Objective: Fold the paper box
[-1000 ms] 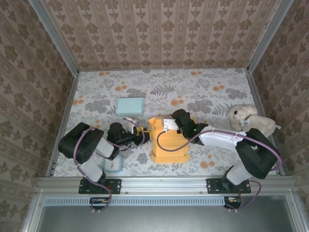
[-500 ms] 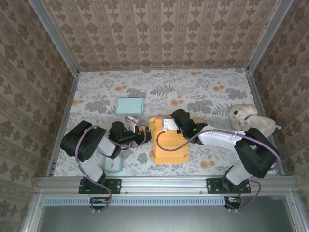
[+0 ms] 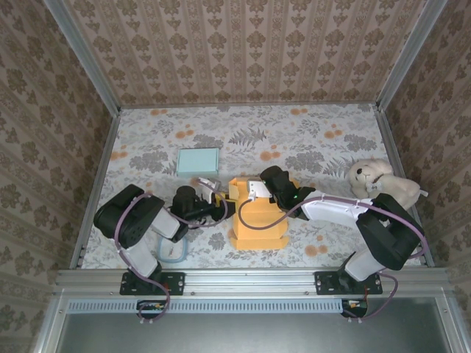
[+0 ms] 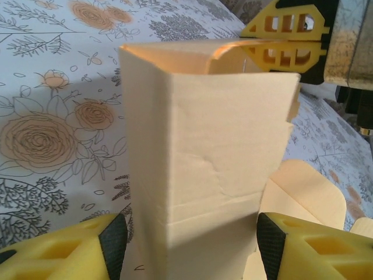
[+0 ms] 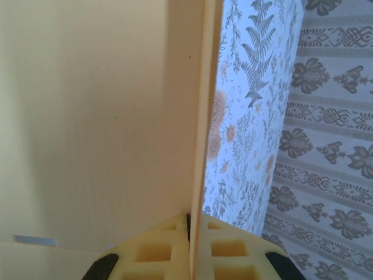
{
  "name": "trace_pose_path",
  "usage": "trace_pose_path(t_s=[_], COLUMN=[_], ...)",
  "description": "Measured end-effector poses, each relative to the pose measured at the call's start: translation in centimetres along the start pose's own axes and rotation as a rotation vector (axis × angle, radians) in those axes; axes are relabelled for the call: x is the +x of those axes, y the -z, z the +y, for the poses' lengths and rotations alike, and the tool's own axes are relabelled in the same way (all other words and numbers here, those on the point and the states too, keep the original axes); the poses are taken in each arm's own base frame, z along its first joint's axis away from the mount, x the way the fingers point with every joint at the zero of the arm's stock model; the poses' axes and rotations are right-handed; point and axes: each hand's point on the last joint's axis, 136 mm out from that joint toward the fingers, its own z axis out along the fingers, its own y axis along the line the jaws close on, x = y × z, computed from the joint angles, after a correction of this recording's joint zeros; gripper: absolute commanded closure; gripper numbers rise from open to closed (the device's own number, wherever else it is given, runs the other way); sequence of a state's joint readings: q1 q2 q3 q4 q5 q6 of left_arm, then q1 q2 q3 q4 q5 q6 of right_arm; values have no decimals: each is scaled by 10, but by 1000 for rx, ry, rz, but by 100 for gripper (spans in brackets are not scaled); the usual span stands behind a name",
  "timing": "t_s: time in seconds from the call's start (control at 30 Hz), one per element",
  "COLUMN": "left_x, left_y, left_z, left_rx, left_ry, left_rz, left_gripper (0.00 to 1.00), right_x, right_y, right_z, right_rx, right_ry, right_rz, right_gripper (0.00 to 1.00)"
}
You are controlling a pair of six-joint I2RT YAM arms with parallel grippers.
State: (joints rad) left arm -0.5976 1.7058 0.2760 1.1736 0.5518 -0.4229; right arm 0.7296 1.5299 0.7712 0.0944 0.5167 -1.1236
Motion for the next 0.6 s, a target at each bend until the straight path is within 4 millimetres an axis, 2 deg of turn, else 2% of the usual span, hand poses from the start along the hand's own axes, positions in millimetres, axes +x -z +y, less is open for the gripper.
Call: trace_pose_path(t_s=[0.13, 0.33, 0.5, 0.6], left_x=[0, 1, -1, -7], left_y=[-1, -1, 1, 4], left_z=[-5, 0, 2, -4], left_rx=[-25, -95, -124, -115], left_ry=[-28, -52, -58, -73], left_rz=[7, 21, 19, 5], left_gripper=[37, 39, 39, 39], right_x=[-5, -11, -12, -12], right_y=[2, 6, 6, 6], right_z=[0, -4, -6, -6], right_rx=[47, 123, 135, 135], right_ry=[23, 60, 65, 67], right_rz=[-10, -13, -16, -17], right_gripper=[100, 100, 100, 100])
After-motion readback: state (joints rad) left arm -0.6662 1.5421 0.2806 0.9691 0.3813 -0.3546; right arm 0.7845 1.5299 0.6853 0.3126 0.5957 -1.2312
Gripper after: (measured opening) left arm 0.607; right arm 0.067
